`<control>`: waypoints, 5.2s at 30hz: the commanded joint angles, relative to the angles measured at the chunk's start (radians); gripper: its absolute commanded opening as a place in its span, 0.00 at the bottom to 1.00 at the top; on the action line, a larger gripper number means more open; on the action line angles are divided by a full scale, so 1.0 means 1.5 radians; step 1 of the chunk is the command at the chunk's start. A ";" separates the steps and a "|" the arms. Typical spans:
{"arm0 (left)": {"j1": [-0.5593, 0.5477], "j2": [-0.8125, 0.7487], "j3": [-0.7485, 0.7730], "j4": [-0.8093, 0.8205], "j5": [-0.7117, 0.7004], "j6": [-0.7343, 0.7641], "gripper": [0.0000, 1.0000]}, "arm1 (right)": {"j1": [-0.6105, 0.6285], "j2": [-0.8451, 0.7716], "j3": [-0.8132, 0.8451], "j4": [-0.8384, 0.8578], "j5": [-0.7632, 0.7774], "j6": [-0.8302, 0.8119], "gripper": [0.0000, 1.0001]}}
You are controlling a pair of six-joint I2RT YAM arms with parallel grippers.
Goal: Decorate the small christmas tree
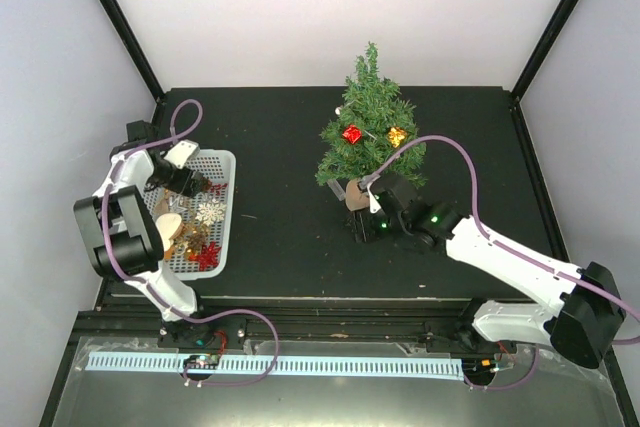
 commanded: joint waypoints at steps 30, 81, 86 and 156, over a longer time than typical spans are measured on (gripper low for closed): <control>-0.021 0.123 0.024 0.035 0.006 -0.065 0.69 | 0.003 0.021 -0.025 0.062 -0.009 0.015 0.63; -0.079 0.012 -0.096 0.055 -0.065 0.008 0.51 | 0.004 -0.011 -0.064 0.067 0.000 0.026 0.63; -0.079 0.011 -0.095 0.079 -0.080 0.002 0.51 | 0.004 -0.008 -0.063 0.069 -0.003 0.024 0.63; -0.080 0.061 -0.041 0.075 -0.092 0.144 0.40 | 0.004 0.009 -0.078 0.086 -0.020 0.035 0.63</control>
